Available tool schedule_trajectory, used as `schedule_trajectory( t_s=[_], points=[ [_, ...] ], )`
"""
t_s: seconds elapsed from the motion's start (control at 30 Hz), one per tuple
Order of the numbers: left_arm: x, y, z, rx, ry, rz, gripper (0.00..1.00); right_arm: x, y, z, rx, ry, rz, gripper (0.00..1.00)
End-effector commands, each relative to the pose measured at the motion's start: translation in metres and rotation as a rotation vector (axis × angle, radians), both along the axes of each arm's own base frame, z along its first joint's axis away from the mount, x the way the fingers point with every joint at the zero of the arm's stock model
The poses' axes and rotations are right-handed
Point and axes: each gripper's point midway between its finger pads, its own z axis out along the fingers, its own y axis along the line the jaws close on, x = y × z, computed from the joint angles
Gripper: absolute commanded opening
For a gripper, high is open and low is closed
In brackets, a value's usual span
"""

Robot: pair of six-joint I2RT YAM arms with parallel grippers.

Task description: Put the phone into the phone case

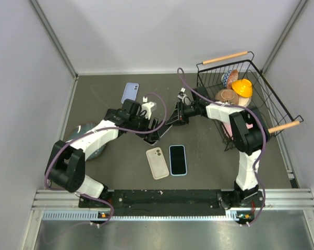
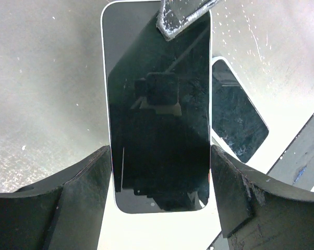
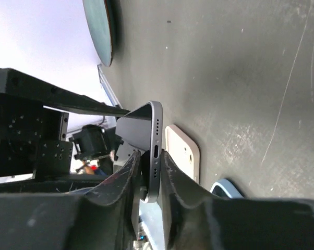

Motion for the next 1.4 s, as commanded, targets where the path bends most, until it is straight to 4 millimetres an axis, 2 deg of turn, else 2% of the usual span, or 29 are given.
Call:
schedule_trajectory(
  t_s=[0.0,0.07,0.1,0.17,0.2,0.23,0.33,0.43,0.53,0.57,0.67,0.7,0.77,0.8,0.97,1.07,1.13,1.2,1.37],
  points=[
    [0.009,-0.012,0.041,-0.097,-0.127,-0.020,0.17,0.006,0.008,0.037,0.085,-0.073,-0.012,0.02],
    [0.012,-0.009,0.047,-0.091,-0.138,0.001,0.32,0.004,0.009,0.041,0.114,-0.064,-0.022,0.00],
    [0.013,-0.008,0.050,-0.094,-0.140,0.010,0.54,0.008,0.013,0.054,0.157,-0.088,-0.038,0.00],
    [0.015,-0.004,0.056,-0.101,-0.148,0.037,0.67,0.006,0.012,0.057,0.181,-0.086,-0.056,0.00],
    [0.015,-0.003,0.059,-0.112,-0.137,0.054,0.89,0.006,0.013,0.062,0.193,-0.073,-0.069,0.00],
    [0.016,0.000,0.061,-0.119,-0.132,0.076,0.95,0.007,0.014,0.071,0.217,-0.109,-0.073,0.00],
    [0.025,0.017,0.073,-0.187,-0.105,0.177,0.98,0.012,0.012,0.085,0.246,-0.138,-0.104,0.00],
    [0.022,0.023,0.091,-0.291,-0.063,0.238,0.98,0.019,0.010,0.095,0.266,-0.159,-0.154,0.00],
    [0.026,0.036,0.105,-0.340,-0.051,0.349,0.95,0.027,0.004,0.116,0.335,-0.192,-0.225,0.00],
    [0.025,0.037,0.109,-0.354,-0.045,0.370,0.94,0.029,0.001,0.129,0.382,-0.249,-0.250,0.00],
    [0.023,0.032,0.116,-0.435,0.046,0.432,0.89,0.032,-0.002,0.145,0.440,-0.253,-0.309,0.00],
    [0.021,0.029,0.117,-0.462,0.070,0.429,0.88,0.031,-0.004,0.159,0.479,-0.277,-0.315,0.00],
    [0.016,0.019,0.122,-0.539,0.120,0.401,0.86,0.031,-0.007,0.169,0.516,-0.290,-0.341,0.00],
    [0.016,0.017,0.121,-0.558,0.134,0.399,0.83,0.029,-0.008,0.181,0.555,-0.300,-0.344,0.00],
    [0.017,0.016,0.125,-0.618,0.093,0.391,0.82,0.019,-0.011,0.195,0.623,-0.304,-0.337,0.00],
    [0.016,0.019,0.126,-0.586,0.046,0.375,0.87,0.017,-0.013,0.192,0.605,-0.317,-0.350,0.00],
    [0.014,0.026,0.119,-0.536,0.042,0.406,0.92,0.019,-0.013,0.186,0.567,-0.342,-0.354,0.00],
    [0.019,0.037,0.124,-0.493,-0.029,0.450,0.93,0.020,-0.013,0.182,0.543,-0.345,-0.362,0.00],
    [0.018,0.060,0.104,-0.371,-0.022,0.579,0.91,0.019,-0.014,0.189,0.566,-0.349,-0.368,0.00]
  ],
)
